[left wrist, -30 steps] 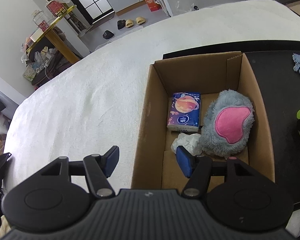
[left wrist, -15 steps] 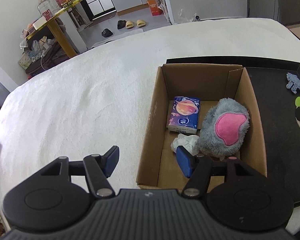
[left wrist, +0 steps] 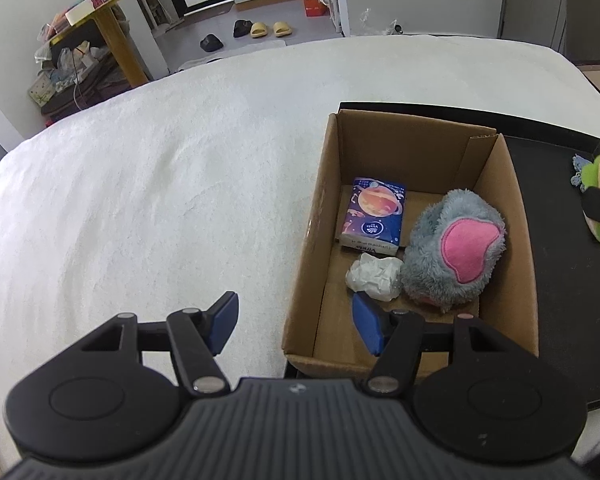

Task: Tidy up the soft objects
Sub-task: 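Carry the burger plush with the right tool and release it into the box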

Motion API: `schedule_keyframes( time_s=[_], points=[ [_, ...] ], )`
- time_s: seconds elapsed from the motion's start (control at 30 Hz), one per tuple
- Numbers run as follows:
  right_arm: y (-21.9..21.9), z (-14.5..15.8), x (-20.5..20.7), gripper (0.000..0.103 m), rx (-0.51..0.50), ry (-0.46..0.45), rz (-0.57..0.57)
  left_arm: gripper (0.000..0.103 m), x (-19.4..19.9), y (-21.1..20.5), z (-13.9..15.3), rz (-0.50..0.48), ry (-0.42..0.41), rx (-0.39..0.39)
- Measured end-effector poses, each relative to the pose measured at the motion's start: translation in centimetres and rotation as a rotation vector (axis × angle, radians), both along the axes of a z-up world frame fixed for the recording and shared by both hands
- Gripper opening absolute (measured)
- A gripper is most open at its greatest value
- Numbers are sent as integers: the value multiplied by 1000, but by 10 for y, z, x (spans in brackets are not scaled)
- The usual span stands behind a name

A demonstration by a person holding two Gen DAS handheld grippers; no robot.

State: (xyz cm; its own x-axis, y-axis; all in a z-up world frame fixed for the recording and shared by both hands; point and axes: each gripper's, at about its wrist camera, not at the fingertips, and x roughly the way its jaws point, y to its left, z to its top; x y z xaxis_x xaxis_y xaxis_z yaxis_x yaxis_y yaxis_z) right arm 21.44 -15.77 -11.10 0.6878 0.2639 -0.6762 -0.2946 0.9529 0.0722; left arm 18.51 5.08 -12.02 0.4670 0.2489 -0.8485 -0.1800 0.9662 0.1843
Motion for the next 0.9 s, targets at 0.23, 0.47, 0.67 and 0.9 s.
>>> schedule_keyframes(
  time_s=[0.23, 0.47, 0.67, 0.9],
  points=[
    [24, 11, 8, 44, -34, -30, 43, 61, 1, 11, -3, 23, 0, -52],
    [52, 17, 21, 44, -68, -46, 107, 61, 3, 20, -7, 43, -3, -103],
    [70, 17, 33, 48, -93, -42, 145, 56, 6, 29, -10, 59, -5, -140],
    [72, 14, 32, 56, -102, -44, 146, 15, 6, 34, -13, 65, -10, -189]
  ],
)
